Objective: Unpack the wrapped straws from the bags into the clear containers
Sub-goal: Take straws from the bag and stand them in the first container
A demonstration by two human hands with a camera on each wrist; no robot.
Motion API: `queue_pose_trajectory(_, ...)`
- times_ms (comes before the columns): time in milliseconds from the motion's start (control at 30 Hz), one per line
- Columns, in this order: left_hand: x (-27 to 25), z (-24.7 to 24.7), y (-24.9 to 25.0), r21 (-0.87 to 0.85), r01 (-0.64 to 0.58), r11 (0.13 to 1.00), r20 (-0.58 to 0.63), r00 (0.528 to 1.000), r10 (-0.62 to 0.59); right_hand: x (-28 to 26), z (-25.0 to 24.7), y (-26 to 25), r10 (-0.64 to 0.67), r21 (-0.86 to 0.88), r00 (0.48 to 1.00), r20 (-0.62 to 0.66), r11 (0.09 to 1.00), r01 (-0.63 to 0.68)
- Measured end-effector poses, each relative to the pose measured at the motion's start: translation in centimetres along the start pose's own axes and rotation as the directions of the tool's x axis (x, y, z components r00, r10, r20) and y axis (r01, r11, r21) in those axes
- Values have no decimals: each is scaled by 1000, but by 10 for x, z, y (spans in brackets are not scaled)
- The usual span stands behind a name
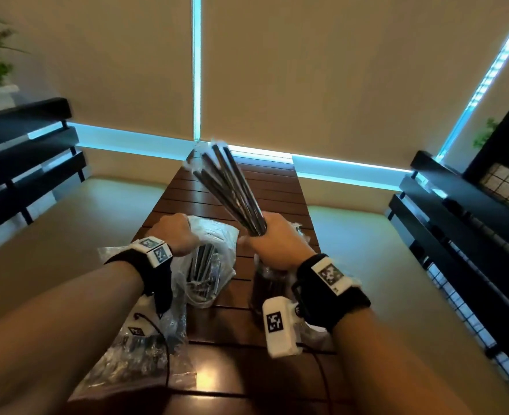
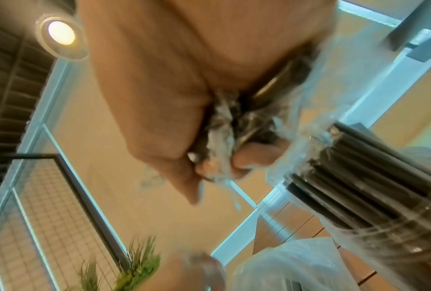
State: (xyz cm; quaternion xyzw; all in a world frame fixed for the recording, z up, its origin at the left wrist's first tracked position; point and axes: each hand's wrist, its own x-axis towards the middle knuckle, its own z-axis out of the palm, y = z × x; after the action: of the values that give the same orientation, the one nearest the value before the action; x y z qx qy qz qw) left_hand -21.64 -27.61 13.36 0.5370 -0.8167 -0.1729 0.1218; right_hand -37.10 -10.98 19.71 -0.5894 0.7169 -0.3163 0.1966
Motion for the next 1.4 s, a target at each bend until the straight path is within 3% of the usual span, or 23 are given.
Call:
queue_pose_trajectory(67,-7,-15,11,-279,-126,952,-140,986,89,7,11,-2,-39,2,981,-192,999,40)
queue_pose_trajectory(100,-13,-27,20,-497,-200,844,-169,977,132,10,16,-2,-59,-12,967,-248,998,58)
queue_pose_trajectory(167,-23,-53,37,-849,-222,479,-141,970,200,16,25,-2,-93,-78,951,-295,994,74)
queue_pose_trajectory(200,-26,-66,46,-932,-195,307,-122,963,241,18,29,-2,-104,-109,948,-301,991,74)
queue_pose_trajectory(233,-30,-78,55,-967,-170,189,-116,957,267,21,33,-3,-112,-123,944,-310,989,77)
queue_pose_trajectory(300,-39,-95,74,-982,-158,102,-126,955,268,25,40,-5,-119,-84,930,-349,992,96)
queue_pose_trajectory(367,-44,-103,92,-979,-184,87,-163,966,203,28,43,-9,-160,-46,908,-388,987,155)
queue_pose_trajectory(467,-48,-111,109,-972,-233,-24,-234,967,104,27,38,-13,-270,-55,892,-362,962,269)
queue_pose_trajectory(533,-49,-118,112,-952,-303,-42,-306,947,95,22,30,-13,-259,113,907,-332,944,311)
queue_pose_trajectory(633,-53,-135,113,-925,-370,-84,-376,924,76,17,17,-8,8,540,936,-352,818,196)
queue_pose_trajectory(733,-56,-148,118,-922,-356,-152,-364,931,33,20,9,-9,246,866,953,-175,500,30)
queue_pose_trajectory(800,-57,-150,125,-916,-363,-170,-372,928,23,21,5,-16,222,973,975,-9,226,-42)
queue_pose_trajectory(867,-60,-150,132,-902,-402,-156,-407,914,-1,22,3,-21,162,996,984,76,36,-83)
queue_pose_trajectory(967,-62,-141,138,-862,-496,-106,-500,866,14,27,2,-27,108,990,988,110,-99,-99)
queue_pose_trajectory(1067,-67,-125,141,-823,-568,7,-562,815,138,29,6,-24,83,973,989,126,-207,-106)
queue_pose_trajectory(1133,-70,-121,141,-813,-581,37,-569,806,159,28,8,-17,77,968,988,138,-220,-118)
queue_pose_trajectory(1267,-72,-121,146,-812,-583,1,-579,807,115,19,7,-10,100,979,990,102,-184,-82)
queue_pose_trajectory(1333,-74,-117,151,-790,-610,61,-601,790,119,16,8,-16,90,987,992,89,-141,-75)
queue_pose_trajectory(1367,-74,-116,155,-778,-621,97,-610,783,123,15,9,-17,142,999,989,40,-29,-36)
queue_pose_trajectory(1400,-73,-116,157,-766,-629,135,-617,777,122,13,7,-16,185,985,981,-54,172,22)
